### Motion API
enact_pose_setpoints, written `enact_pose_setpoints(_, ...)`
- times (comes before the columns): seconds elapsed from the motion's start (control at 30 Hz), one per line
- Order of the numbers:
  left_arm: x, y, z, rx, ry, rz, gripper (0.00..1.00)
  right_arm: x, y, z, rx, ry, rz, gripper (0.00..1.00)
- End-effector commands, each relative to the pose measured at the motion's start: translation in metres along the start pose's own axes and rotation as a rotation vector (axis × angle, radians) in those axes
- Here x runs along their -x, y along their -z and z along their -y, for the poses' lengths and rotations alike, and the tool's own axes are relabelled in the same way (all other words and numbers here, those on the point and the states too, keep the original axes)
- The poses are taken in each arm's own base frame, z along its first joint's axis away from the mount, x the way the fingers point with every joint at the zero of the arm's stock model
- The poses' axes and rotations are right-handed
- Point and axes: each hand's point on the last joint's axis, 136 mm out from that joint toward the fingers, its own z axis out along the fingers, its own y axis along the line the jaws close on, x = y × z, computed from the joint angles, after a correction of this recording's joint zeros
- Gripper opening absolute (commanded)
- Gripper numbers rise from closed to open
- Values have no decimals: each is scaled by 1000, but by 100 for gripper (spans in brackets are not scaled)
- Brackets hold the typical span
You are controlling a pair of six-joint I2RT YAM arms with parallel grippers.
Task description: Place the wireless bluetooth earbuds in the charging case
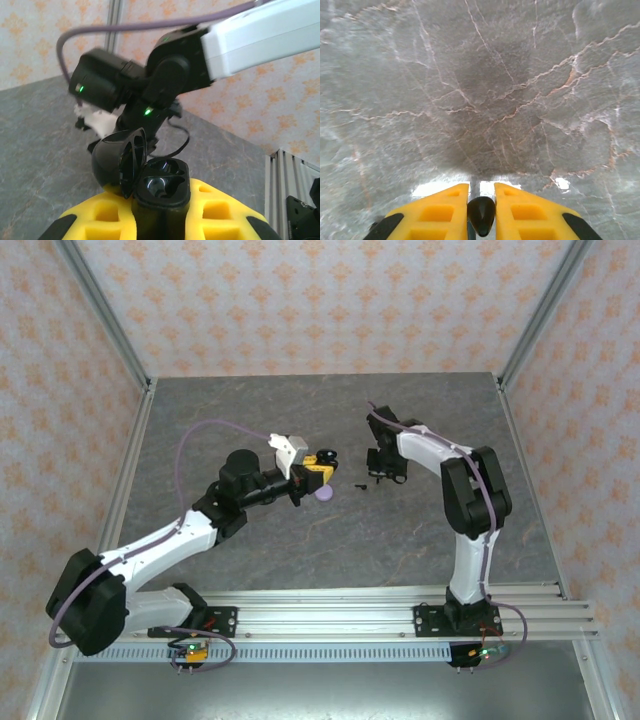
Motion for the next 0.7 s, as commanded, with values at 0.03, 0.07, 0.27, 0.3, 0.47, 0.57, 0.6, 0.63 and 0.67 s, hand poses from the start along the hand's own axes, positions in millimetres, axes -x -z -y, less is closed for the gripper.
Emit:
enact_pose_setpoints(0.03,-3,-8,-12,39,37,35,15,17,34,-12,94,17,138,17)
enact_pose_setpoints(0.07,-5,-10,-14,44,43,37,16,17,39,-14,108,19,152,17)
enact_pose_setpoints(0.27,-14,-21,-24,61,90,53,16,25,82,-30,247,27,287,17)
enact_pose_setpoints(0.3,-15,-22,-25,59,99,58,16,25,90,-34,278,36,306,17)
enact_pose_setpoints(0.47,-16,-27,-29,51,136,105,16,27,137,-52,394,92,410,17)
enact_pose_setpoints(0.57,-14,-30,-30,37,160,135,16,27,168,-62,449,133,477,17)
enact_pose_setpoints(0.6,-13,-31,-29,30,169,146,16,27,180,-66,473,146,503,17)
enact_pose_setpoints(0.63,-12,-31,-29,21,171,158,16,27,190,-69,493,156,522,17)
enact_pose_setpoints(0.67,-11,-31,-29,18,180,169,17,27,201,-72,513,166,547,17)
